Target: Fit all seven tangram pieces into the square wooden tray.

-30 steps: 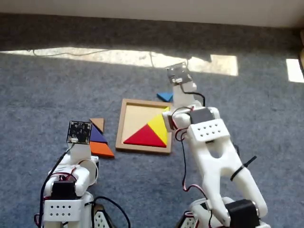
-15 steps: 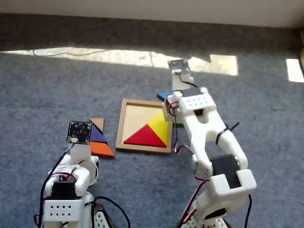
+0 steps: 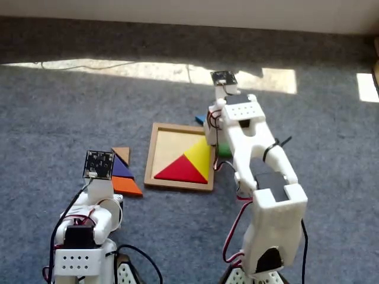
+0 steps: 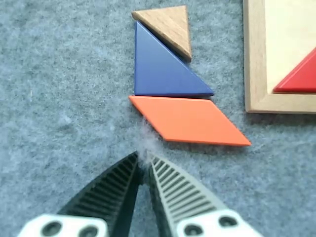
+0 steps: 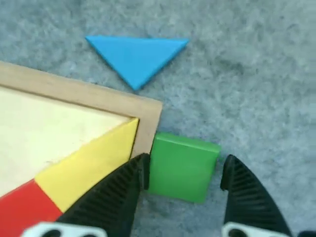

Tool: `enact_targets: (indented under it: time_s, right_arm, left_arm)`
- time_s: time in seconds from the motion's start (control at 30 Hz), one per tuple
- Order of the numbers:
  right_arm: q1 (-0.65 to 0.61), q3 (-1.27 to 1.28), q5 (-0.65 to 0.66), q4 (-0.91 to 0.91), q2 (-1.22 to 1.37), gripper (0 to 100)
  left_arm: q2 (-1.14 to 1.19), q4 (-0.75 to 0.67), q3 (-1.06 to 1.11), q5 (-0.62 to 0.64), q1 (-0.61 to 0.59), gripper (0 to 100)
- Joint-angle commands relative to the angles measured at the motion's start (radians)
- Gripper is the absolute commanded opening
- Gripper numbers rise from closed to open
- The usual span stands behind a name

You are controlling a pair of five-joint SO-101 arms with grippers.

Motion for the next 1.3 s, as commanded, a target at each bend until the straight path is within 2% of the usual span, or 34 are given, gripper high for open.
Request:
enact_targets:
  time_s: [0.0, 0.33, 0.47, 0.53, 0.9, 1.07, 1.27]
  right_arm:
    - [0.028, -0.082, -0.009, 0.047, 0.022, 23.8]
    - [0.028, -0.196, -0.006, 0.176, 0.104, 22.6]
    - [0.028, -0.200, -0.006, 0.186, 0.101, 11.7]
    - [0.030, -0.202, -0.003, 0.200, 0.096, 9.5]
    - [-0.004, -0.177, 0.083, 0.217, -0.203, 9.5]
    - [-0.117, -0.084, 0.117, 0.114, -0.263, 9.5]
    - [-0.223, 0.070, 0.117, -0.130, -0.263, 9.5]
  left_arm:
    - [-0.008, -0.015, 0.025, -0.006, 0.013, 1]
    - [-0.008, -0.015, 0.025, -0.006, 0.013, 1]
    - [-0.008, -0.015, 0.025, -0.006, 0.013, 1]
    - [-0.008, -0.015, 0.025, -0.006, 0.013, 1]
    - [-0.008, -0.015, 0.025, -0.006, 0.013, 1]
    - [-0.008, -0.015, 0.025, -0.006, 0.013, 1]
    - [-0.008, -0.015, 0.025, -0.006, 0.013, 1]
